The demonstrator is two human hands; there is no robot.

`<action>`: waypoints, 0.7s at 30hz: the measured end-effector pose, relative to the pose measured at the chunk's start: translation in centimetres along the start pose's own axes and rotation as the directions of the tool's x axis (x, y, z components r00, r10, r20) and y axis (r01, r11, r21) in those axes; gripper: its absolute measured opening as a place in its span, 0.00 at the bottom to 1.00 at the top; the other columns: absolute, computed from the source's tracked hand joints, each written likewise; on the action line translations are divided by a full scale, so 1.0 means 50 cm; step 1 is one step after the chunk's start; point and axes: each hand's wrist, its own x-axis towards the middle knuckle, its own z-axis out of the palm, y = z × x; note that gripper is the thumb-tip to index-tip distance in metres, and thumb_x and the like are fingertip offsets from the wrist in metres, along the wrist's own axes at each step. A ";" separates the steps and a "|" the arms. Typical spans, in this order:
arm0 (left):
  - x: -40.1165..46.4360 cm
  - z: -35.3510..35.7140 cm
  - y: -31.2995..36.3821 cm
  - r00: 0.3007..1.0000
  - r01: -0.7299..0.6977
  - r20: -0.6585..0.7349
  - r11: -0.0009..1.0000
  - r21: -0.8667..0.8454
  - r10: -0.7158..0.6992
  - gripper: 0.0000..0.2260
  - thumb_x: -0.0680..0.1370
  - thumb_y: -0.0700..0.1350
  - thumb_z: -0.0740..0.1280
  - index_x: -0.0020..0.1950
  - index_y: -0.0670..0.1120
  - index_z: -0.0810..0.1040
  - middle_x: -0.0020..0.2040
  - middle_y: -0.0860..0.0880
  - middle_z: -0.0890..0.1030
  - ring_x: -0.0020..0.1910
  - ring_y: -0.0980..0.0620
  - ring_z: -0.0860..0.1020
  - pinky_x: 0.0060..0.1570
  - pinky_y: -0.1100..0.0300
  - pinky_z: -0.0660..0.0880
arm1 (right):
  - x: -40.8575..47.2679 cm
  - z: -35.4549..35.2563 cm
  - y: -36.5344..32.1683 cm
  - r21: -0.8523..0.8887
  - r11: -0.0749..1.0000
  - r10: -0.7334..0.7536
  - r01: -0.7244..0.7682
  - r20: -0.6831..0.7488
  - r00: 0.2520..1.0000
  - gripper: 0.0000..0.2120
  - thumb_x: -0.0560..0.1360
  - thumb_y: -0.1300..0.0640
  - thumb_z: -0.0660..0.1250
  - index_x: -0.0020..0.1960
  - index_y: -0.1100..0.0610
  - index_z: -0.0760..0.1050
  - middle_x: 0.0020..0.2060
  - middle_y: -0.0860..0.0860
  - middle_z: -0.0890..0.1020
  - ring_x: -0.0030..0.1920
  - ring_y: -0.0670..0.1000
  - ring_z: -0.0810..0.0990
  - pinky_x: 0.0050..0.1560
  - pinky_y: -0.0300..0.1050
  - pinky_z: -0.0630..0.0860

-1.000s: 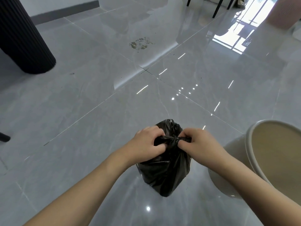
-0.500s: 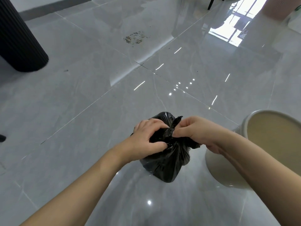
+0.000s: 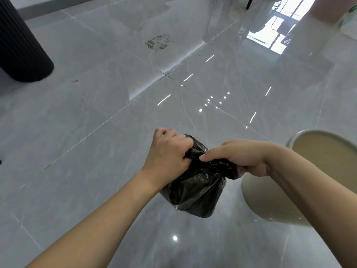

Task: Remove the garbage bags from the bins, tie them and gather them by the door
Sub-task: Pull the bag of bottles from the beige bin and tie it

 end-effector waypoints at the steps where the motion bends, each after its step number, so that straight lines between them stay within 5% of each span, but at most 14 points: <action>1: 0.000 0.001 0.001 1.000 0.004 0.011 1.000 0.000 -0.004 0.09 0.67 0.44 0.68 0.33 0.49 0.68 0.30 0.57 0.64 0.35 0.49 0.71 0.49 0.53 0.65 | 0.003 -0.001 0.003 0.033 0.999 0.011 -0.011 0.018 1.000 0.14 0.71 0.46 0.71 0.33 0.54 0.76 0.24 0.48 0.73 0.24 0.48 0.64 0.32 0.43 0.53; 5: -0.009 -0.005 -0.010 0.990 0.096 0.124 0.979 -0.182 -0.074 0.09 0.67 0.45 0.66 0.44 0.52 0.70 0.39 0.59 0.68 0.44 0.51 0.70 0.53 0.56 0.60 | 0.019 -0.007 0.025 0.225 0.974 -0.047 0.031 0.066 0.997 0.19 0.74 0.51 0.68 0.25 0.52 0.73 0.22 0.47 0.64 0.24 0.47 0.57 0.29 0.40 0.52; 8: -0.041 -0.021 -0.010 0.977 0.189 0.163 0.903 -0.385 -0.135 0.22 0.66 0.46 0.64 0.59 0.55 0.66 0.52 0.58 0.66 0.54 0.55 0.67 0.59 0.58 0.58 | 0.029 -0.008 0.045 0.420 0.904 -0.122 0.074 0.090 0.988 0.16 0.72 0.55 0.69 0.27 0.52 0.71 0.27 0.50 0.59 0.28 0.48 0.54 0.33 0.41 0.51; 14: -0.091 -0.037 0.009 0.985 0.157 0.020 0.848 -0.506 -0.170 0.09 0.70 0.50 0.64 0.50 0.55 0.71 0.47 0.60 0.70 0.50 0.57 0.70 0.56 0.62 0.61 | 0.055 0.005 0.063 0.632 0.771 -0.211 0.080 0.135 0.968 0.10 0.68 0.58 0.66 0.32 0.54 0.66 0.24 0.48 0.64 0.27 0.47 0.55 0.32 0.41 0.52; 17: -0.084 -0.031 0.004 0.973 0.213 0.034 0.829 -0.517 -0.229 0.02 0.72 0.48 0.64 0.44 0.55 0.74 0.43 0.59 0.74 0.47 0.56 0.73 0.56 0.59 0.64 | 0.059 0.003 0.067 0.586 0.802 -0.225 0.117 0.114 0.968 0.11 0.67 0.61 0.65 0.31 0.53 0.65 0.24 0.48 0.62 0.26 0.46 0.56 0.34 0.42 0.51; 21: -0.082 -0.031 -0.013 0.931 0.337 0.101 0.715 -0.612 -0.352 0.05 0.73 0.44 0.63 0.41 0.55 0.74 0.41 0.58 0.75 0.44 0.54 0.75 0.55 0.49 0.72 | 0.060 -0.001 0.070 0.492 0.856 -0.207 0.161 0.039 0.978 0.13 0.62 0.68 0.62 0.35 0.53 0.63 0.27 0.48 0.61 0.24 0.45 0.57 0.29 0.40 0.52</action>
